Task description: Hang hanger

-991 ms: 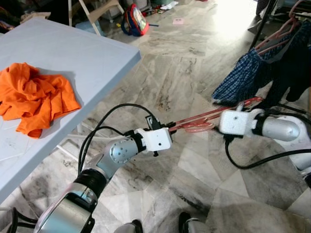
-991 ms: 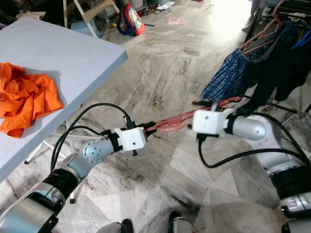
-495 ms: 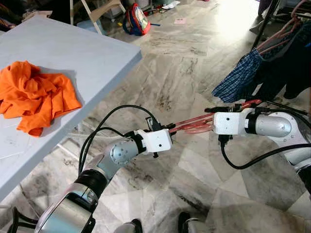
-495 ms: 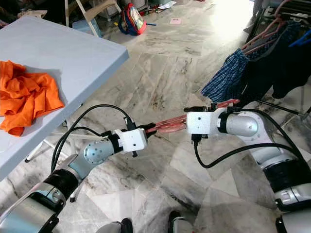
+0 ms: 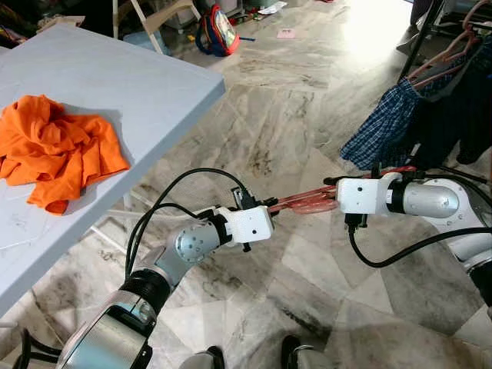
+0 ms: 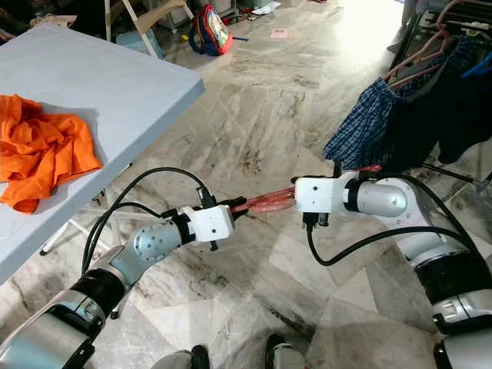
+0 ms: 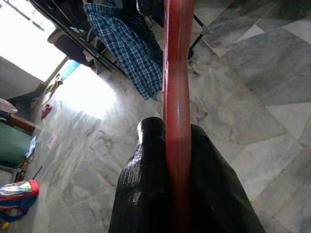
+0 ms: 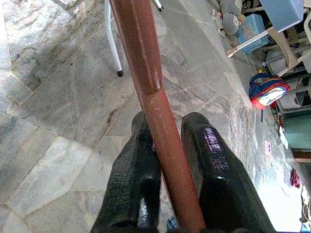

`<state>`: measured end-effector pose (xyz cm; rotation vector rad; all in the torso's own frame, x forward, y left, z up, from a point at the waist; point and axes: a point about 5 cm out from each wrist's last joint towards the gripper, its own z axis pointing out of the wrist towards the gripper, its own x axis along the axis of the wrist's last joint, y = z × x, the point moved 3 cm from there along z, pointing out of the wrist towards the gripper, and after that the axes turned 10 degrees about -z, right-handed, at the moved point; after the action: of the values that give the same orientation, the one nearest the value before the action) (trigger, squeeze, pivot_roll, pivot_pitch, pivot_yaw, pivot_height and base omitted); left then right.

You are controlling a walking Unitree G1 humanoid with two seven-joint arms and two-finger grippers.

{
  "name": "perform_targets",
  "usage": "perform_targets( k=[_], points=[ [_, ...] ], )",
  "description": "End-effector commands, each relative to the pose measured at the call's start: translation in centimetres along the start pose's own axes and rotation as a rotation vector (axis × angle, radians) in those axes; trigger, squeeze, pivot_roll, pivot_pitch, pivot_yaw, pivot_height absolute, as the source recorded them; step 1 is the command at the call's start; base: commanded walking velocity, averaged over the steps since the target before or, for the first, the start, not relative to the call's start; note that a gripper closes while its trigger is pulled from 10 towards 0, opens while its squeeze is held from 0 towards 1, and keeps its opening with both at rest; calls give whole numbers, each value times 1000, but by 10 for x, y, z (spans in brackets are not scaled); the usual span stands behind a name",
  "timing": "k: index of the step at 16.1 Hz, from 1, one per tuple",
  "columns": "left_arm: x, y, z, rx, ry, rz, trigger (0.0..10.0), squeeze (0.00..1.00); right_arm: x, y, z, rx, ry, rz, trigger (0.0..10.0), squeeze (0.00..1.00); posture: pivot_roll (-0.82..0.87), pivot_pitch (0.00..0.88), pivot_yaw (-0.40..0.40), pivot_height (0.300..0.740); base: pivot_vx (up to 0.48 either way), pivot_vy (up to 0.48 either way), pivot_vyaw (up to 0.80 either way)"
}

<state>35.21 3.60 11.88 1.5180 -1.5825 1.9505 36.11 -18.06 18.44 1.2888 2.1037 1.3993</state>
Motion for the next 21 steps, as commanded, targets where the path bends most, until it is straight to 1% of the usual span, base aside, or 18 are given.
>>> perform_targets(
  k=[1, 9, 10, 11, 12, 13, 14, 16, 17, 18, 19, 21],
  points=[
    [-2, 2, -2, 7, 3, -9, 10000, 0, 1, -4, 2, 6, 11, 2, 0, 0, -6, 229, 87, 740, 0, 0, 0],
    [-3, 1, -2, 12, -1, -3, 10000, 0, 1, -7, 3, -5, 13, 14, 0, 0, -9, 233, 86, 740, 0, 0, 0],
    [-3, 0, -3, 17, -2, 0, 10000, 0, 1, -6, 2, -12, 11, 14, 0, 0, -8, 233, 86, 740, 0, 0, 0],
    [-3, -2, -3, 37, -3, 18, 10000, 0, 0, -1, 2, -48, 2, -4, 0, 0, -7, 234, 85, 740, 0, 0, 0],
    [-3, -6, -4, 63, -4, 41, 10000, 0, -1, 6, 1, -95, -10, -31, 0, 0, -7, 235, 84, 740, 0, 0, 0],
    [1, -23, -5, 161, 11, 69, 10000, 0, 0, 22, 0, -197, -20, -53, 0, 0, -7, 237, 84, 740, 0, 0, 0],
    [3, -29, -6, 194, 17, 76, 10000, 0, 1, 27, -1, -233, -22, -61, 0, 0, -6, 237, 84, 740, 0, 0, 0],
    [8, -48, -10, 302, 29, 124, 10000, 0, 2, 38, -4, -313, -34, -78, 0, 0, -6, 239, 85, 740, 0, 0, 0],
    [8, -52, -11, 323, 29, 124, 10000, 0, 2, 40, -4, -327, -36, -82, 0, 0, -6, 239, 85, 740, 0, 0, 0],
    [9, -58, -13, 371, 28, 146, 10000, 0, 2, 42, -4, -354, -38, -92, 0, 0, -5, 242, 86, 740, 0, 0, 0],
    [9, -60, -13, 392, 29, 147, 10000, 0, 2, 44, -4, -373, -44, -108, 0, 0, -5, 243, 86, 740, 0, 0, 0],
    [11, -66, -15, 439, 32, 176, 10000, 0, 0, 47, -4, -403, -57, -119, 0, 0, -5, 242, 86, 740, 0, 0, 0]
  ],
)
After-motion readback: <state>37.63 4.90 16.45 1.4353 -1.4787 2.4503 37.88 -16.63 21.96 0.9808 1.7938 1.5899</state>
